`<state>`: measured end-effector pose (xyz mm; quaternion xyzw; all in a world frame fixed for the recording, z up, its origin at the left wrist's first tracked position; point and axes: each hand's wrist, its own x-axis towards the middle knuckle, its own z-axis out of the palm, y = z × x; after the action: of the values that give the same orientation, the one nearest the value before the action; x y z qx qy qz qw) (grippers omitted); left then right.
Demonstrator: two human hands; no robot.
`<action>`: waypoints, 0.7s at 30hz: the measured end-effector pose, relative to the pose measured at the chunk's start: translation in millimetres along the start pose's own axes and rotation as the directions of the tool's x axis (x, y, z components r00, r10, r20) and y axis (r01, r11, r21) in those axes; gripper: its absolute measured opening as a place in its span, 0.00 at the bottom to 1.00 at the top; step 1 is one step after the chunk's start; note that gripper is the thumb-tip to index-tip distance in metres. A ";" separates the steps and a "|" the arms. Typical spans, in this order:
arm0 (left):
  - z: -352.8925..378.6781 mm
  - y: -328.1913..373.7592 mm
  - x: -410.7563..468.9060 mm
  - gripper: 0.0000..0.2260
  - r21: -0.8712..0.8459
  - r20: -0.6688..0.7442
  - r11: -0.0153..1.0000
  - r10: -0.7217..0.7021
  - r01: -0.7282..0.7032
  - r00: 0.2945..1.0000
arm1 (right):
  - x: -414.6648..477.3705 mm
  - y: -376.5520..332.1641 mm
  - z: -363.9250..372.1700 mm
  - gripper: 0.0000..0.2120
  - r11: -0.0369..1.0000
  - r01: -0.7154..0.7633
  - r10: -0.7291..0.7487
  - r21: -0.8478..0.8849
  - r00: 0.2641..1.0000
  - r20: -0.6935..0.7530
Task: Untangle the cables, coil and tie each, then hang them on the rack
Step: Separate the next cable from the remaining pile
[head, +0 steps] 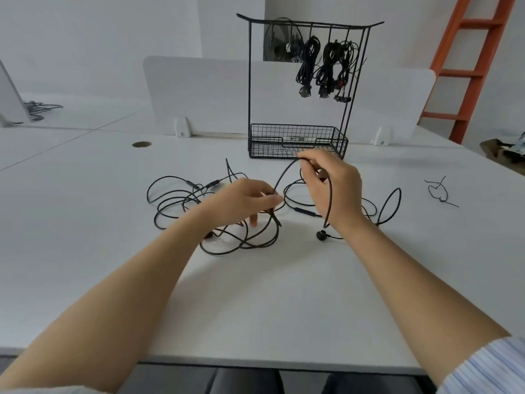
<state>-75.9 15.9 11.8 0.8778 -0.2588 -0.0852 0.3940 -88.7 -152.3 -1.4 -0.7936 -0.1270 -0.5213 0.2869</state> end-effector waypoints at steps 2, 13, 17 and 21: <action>-4.7 -1.6 1.7 0.05 -0.201 -0.104 0.980 -0.006 -0.015 0.995 | 0.5 1.9 -0.5 0.11 1.000 -0.017 0.017 -0.011 1.000 -0.003; -15.0 -4.3 1.7 0.09 -0.591 -0.075 0.807 -0.040 -0.012 0.996 | -4.0 7.6 3.8 0.13 0.992 -0.015 0.026 -0.124 0.996 0.088; -13.9 -6.7 3.9 0.06 -0.591 -0.135 0.807 -0.092 -0.005 0.987 | -4.0 6.7 1.7 0.07 0.988 -0.082 0.094 -0.131 0.992 0.086; -15.5 -6.5 2.7 0.05 -0.597 -0.096 0.802 -0.070 -0.001 0.993 | -3.5 5.0 -0.6 0.05 0.983 -0.131 0.143 -0.126 0.986 0.084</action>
<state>-65.6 28.2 17.6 0.7176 -0.1803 -0.1196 0.6620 -88.2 -156.3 -6.0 -0.8395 -0.0536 -0.4698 0.2677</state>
